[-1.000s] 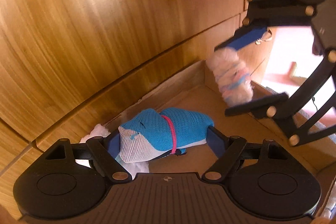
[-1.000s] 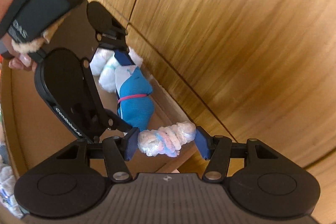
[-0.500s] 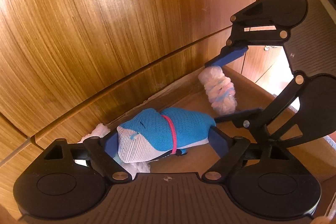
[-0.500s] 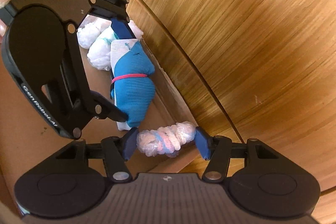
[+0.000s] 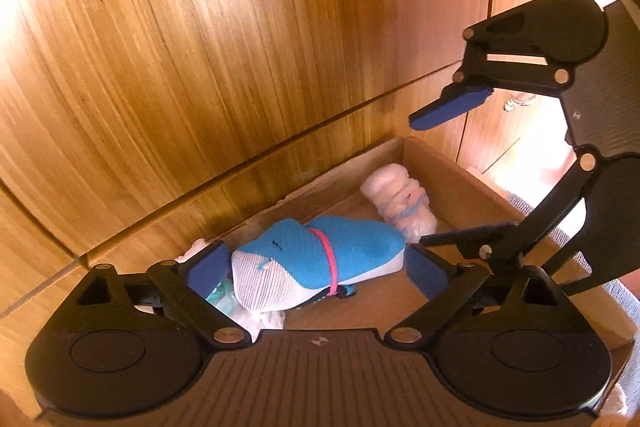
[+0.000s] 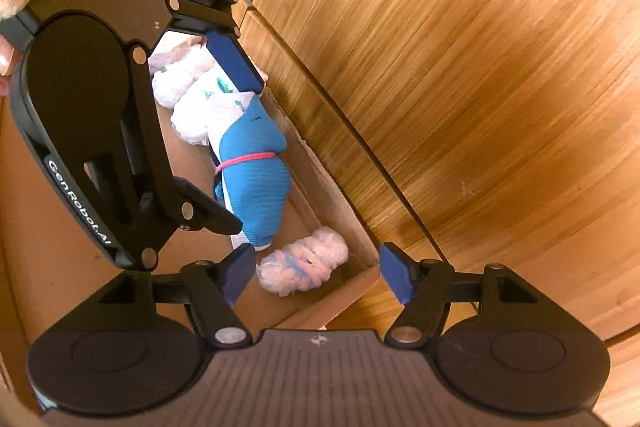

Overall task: Organize objects
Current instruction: 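Carry the blue fish and pink-striped bundle into the box and release both, then move both grippers back over the remaining toys on the towel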

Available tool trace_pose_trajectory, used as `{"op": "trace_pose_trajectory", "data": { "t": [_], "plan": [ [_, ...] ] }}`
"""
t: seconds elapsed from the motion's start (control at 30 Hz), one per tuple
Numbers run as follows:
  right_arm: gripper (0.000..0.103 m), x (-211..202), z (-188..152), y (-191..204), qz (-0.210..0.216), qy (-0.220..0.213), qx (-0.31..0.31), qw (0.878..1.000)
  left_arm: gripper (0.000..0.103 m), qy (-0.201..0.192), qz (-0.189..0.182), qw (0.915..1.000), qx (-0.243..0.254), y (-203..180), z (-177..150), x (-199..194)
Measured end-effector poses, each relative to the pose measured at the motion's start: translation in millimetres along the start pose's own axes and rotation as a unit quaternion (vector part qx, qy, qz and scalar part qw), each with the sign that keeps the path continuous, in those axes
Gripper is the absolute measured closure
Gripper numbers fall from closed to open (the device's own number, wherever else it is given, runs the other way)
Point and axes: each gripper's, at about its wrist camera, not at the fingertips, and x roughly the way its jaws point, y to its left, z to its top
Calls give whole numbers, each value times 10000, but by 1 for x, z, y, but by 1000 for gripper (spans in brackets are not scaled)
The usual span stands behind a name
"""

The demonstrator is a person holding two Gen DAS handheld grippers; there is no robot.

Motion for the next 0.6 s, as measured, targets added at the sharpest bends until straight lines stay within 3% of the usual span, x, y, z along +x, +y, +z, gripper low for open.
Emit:
{"op": "trace_pose_trajectory", "data": {
  "t": [0.17, 0.4, 0.6],
  "plan": [
    [38, -13, 3, -3, -35, -18, 249, 9997, 1, -70, 96, 9996, -246, 8, -19, -26],
    [34, -47, 4, 9, -284, 85, 1039, 9941, 1, 90, 345, 9908, -1307, 23, -29, -62],
    [27, -79, 7, 12, -526, 5, 1706, 9839, 1, -87, 485, 9887, -1418, 20, -39, -111]
  ]
}}
